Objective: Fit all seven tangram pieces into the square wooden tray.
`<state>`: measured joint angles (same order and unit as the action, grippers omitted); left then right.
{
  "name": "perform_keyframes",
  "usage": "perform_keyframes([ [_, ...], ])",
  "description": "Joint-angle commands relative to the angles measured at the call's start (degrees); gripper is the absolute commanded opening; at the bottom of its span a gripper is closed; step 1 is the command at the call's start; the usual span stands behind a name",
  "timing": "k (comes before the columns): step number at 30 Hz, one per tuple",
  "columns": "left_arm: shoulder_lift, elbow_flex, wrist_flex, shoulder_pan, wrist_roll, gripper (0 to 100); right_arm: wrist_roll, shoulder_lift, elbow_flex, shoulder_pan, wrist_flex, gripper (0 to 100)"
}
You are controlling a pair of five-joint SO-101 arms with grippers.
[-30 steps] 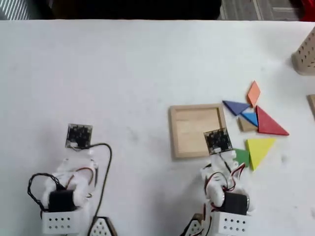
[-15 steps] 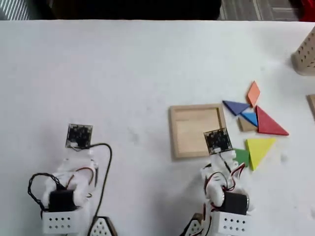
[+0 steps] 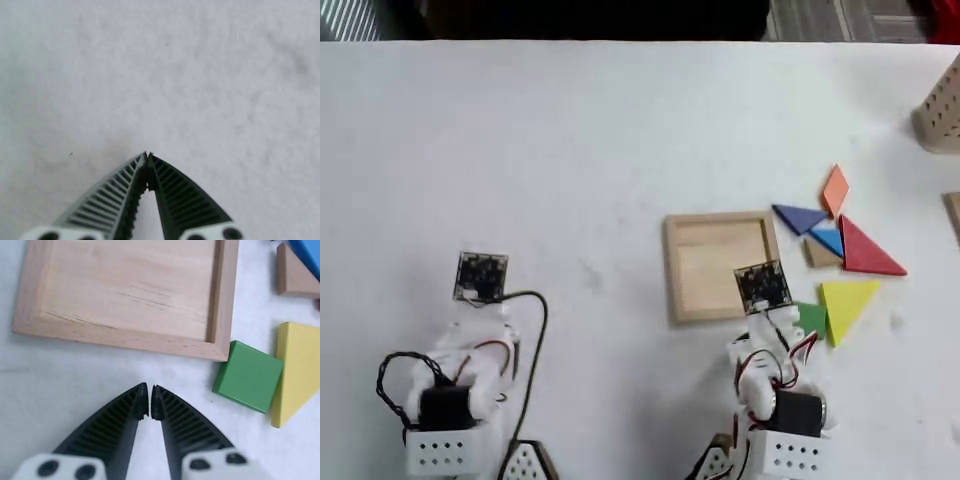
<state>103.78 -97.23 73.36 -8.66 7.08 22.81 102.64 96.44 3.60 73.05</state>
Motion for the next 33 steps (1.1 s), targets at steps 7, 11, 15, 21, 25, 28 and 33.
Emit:
perform_keyframes([
  [7, 0.75, 0.35, -8.09, -0.13, 0.09, 2, 0.35, 0.66, -6.51, 10.59, -3.38, 2.4],
  [11, 0.75, 0.62, -10.64, -0.31, 0.09, 2, 0.26, 0.66, -6.51, 14.9, -6.02, 2.4],
  [15, 0.75, 3.6, -10.37, -0.31, 0.0, 2, 0.62, 0.66, -6.42, 15.69, -5.76, 2.4],
  [21, 0.75, 4.04, -7.65, 0.13, 0.18, 2, 0.62, 0.66, -2.81, 16.04, -6.99, 2.4],
  [25, 0.75, 5.54, -8.44, 0.13, 0.35, 2, 0.7, 0.66, -2.64, 16.22, -7.43, 2.4],
  [28, 0.75, 7.47, -8.44, 2.15, 1.49, 2, 1.32, 0.66, -2.37, 17.45, -7.43, 2.4],
  [33, 0.4, 11.43, -8.26, 4.09, 2.29, 2, 6.24, 0.57, -2.29, 19.56, -7.25, 2.4],
])
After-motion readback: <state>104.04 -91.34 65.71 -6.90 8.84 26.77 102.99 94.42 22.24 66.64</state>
